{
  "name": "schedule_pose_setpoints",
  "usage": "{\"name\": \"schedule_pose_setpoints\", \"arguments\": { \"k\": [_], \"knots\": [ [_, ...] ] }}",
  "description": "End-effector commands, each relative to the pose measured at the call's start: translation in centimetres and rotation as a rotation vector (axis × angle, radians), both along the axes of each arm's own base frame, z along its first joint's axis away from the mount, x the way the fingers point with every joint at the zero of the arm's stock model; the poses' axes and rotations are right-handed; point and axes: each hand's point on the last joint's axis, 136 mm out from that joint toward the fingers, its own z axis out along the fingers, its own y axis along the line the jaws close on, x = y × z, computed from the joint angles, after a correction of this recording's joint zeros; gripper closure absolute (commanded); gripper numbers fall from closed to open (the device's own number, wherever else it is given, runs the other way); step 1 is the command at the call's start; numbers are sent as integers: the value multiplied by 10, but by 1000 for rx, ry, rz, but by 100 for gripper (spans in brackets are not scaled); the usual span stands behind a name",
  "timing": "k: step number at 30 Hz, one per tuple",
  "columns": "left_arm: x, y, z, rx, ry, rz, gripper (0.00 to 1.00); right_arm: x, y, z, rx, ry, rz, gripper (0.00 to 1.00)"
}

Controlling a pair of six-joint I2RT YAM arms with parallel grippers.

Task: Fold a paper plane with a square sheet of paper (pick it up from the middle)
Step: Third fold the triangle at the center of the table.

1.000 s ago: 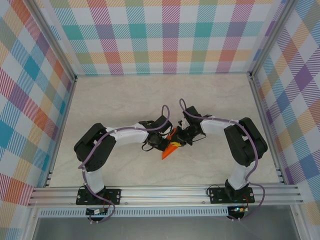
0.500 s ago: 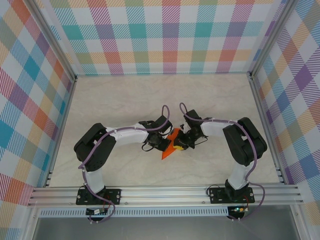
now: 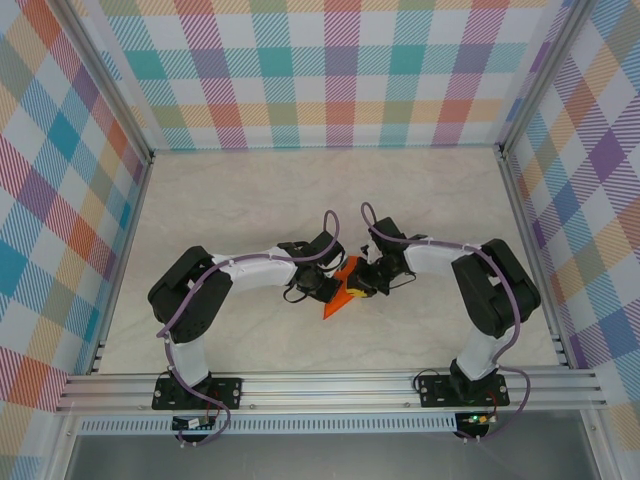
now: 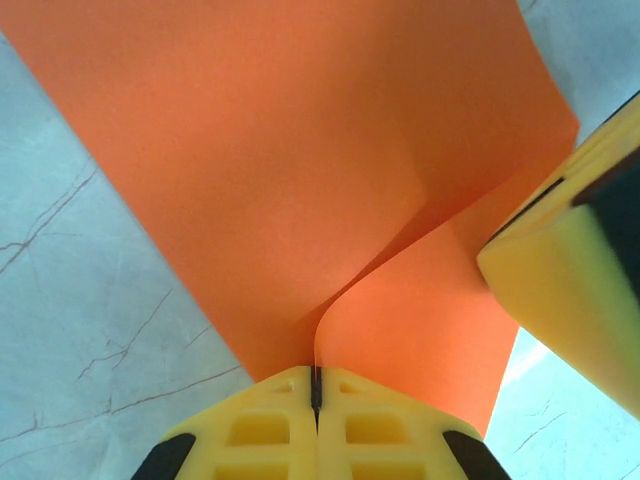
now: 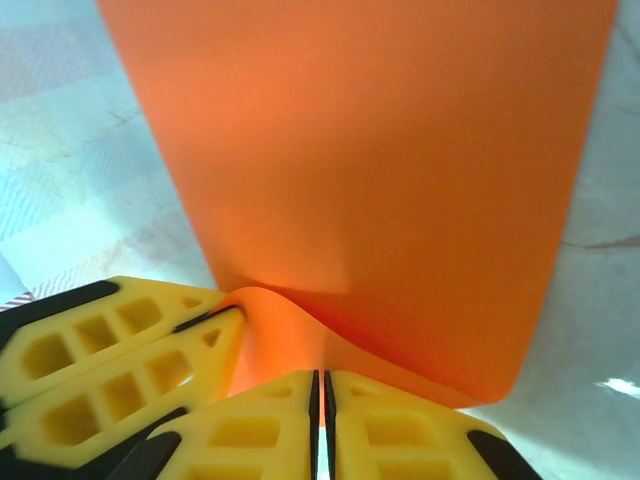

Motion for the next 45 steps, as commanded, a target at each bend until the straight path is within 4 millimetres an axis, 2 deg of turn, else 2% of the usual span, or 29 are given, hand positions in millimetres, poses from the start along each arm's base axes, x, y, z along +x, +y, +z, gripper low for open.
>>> {"name": "schedule_pose_setpoints", "arguments": {
  "k": [1,11,13,15,18,22,27,30,33,35,37,40,42,45],
  "knots": [
    [-4,8,-11,23,30,-1,100,14,4,12,15,-41,-25,88],
    [-3,10,-11,30,27,-2,100,-6,-30,-41,-129,39,-61,88],
    [-4,10,-11,32,29,-4,100,-8,-29,-39,-120,49,-57,89],
    [-4,10,-12,33,33,-5,100,-5,-26,-28,-94,26,-58,88],
    [-5,9,-12,30,33,-6,100,5,-18,-4,-30,-14,-57,88],
    [-4,8,-11,26,32,-7,100,17,-15,8,1,-40,-65,87],
    [-4,8,-11,27,33,-6,100,16,-23,-13,-50,-9,-67,87],
    [-4,8,-11,27,33,-8,100,6,-32,-32,-105,36,-66,88],
    [-4,8,-11,25,35,-6,100,-3,-41,-44,-152,64,-65,89],
    [-4,7,-11,23,37,-4,100,-3,-41,-40,-144,53,-70,89],
    [-4,7,-12,22,41,-3,100,1,-37,-28,-113,18,-72,89],
    [-4,6,-13,23,44,-3,100,8,-31,-2,-46,-58,-85,88],
    [-4,6,-14,25,49,-4,100,8,-25,14,16,-95,-95,88],
    [-5,5,-15,24,55,-9,100,3,-21,24,73,-127,-111,89]
  ]
}}
